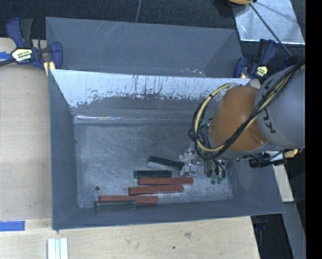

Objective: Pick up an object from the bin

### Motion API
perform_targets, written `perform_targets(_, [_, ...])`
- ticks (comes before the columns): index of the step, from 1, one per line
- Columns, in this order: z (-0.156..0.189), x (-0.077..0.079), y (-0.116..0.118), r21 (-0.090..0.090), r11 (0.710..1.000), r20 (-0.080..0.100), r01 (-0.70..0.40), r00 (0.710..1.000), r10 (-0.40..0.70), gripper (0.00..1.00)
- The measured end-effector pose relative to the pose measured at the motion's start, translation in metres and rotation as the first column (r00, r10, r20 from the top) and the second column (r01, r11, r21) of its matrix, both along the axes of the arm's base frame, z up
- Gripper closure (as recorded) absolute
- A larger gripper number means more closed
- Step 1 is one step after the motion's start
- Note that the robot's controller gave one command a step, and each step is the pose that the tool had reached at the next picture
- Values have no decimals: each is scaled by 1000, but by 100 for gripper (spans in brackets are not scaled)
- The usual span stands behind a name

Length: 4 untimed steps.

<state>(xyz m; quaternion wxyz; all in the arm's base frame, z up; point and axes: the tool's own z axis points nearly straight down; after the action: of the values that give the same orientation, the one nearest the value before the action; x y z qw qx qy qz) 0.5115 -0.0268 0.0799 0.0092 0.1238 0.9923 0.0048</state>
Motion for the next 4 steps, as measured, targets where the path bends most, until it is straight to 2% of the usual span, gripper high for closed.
perform_targets(1, [-1, -3, -10, 3, 997, 0, 71, 997, -71, 100])
perform_targets(2, [32, -5, -9, -7, 998, -24, 65, 998, -66, 100])
perform_targets(3, [69, 13, 24, -9, 1000, -16, -5, 1000, 5, 100])
perform_targets(4, [57, 32, 42, -7, 998, -10, -61, 998, 61, 100])
